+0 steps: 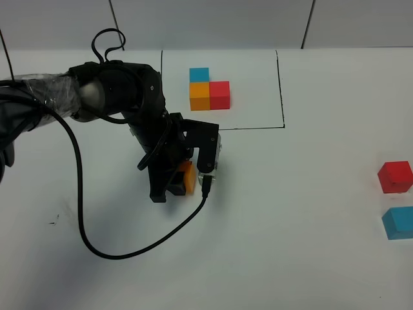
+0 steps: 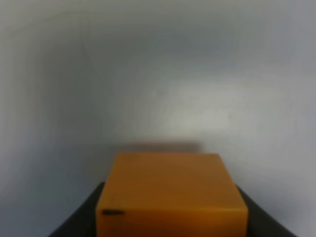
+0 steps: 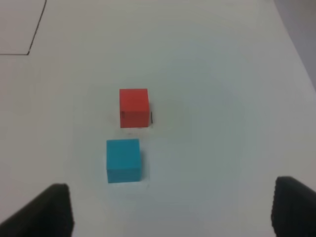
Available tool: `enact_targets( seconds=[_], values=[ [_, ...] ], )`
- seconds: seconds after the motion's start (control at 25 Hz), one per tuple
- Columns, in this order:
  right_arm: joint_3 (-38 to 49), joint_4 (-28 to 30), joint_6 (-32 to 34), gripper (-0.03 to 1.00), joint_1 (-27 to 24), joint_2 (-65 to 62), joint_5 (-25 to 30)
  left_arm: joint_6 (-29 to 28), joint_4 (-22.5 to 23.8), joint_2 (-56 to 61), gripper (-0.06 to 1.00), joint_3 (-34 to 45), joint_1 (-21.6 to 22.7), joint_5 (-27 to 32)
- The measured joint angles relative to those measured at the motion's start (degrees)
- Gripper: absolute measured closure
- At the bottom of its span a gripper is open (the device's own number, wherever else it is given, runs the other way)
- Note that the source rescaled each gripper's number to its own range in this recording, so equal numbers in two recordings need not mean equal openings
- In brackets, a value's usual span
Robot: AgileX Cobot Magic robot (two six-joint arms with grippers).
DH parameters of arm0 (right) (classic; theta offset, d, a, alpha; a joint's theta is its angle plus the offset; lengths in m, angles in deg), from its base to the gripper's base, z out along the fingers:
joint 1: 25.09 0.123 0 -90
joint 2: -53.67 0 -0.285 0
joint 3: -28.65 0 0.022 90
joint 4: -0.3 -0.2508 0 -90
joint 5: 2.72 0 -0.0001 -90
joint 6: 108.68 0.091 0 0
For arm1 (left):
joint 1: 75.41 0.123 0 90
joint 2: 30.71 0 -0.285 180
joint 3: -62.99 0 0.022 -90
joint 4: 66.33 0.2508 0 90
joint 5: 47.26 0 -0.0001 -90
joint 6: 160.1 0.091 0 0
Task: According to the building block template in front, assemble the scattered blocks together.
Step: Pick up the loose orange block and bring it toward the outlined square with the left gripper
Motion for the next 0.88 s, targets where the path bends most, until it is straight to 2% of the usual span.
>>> enact_targets(
  seconds=[0.88],
  values=[
    [0.00,0.00,0.00,0.16,0.00,0.00,0.00,-0.14,0.17,-1.31,0.36,-0.16,0.00,-0.17]
  ],
)
